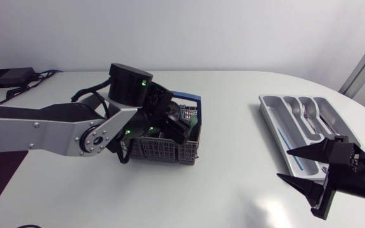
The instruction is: Sort the cutlery from the basket into the organizer compartments.
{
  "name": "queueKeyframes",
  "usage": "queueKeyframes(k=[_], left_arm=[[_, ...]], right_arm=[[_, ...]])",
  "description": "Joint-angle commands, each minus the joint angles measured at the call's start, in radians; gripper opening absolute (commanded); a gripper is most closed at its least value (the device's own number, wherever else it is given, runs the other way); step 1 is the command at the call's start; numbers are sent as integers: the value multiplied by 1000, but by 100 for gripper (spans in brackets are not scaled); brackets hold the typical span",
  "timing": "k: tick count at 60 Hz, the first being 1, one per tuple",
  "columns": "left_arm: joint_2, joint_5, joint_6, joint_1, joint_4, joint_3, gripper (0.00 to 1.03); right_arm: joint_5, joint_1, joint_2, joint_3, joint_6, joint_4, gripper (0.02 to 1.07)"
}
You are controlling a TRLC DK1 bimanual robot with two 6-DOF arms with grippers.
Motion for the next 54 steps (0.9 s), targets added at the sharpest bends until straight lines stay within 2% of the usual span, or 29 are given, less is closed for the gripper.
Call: queueKeyframes(k=[1, 9, 19, 36, 54], left_arm=[[33, -5, -30, -12, 23, -13, 91], [49, -5, -33, -17, 51, -7, 82], [69, -5, -37, -20, 94, -9, 64], [75, -5, -30, -37, 149, -23, 49], [84, -5, -25, -40, 192, -49, 26]], right_arm=[[6, 14, -8, -21, 37, 8, 82], [16, 29, -31, -24, 46, 6, 82], [25, 45, -56, -36, 52, -1, 82], [28, 49, -66, -47, 54, 2, 82], [29, 52, -69, -56, 55, 10, 82]])
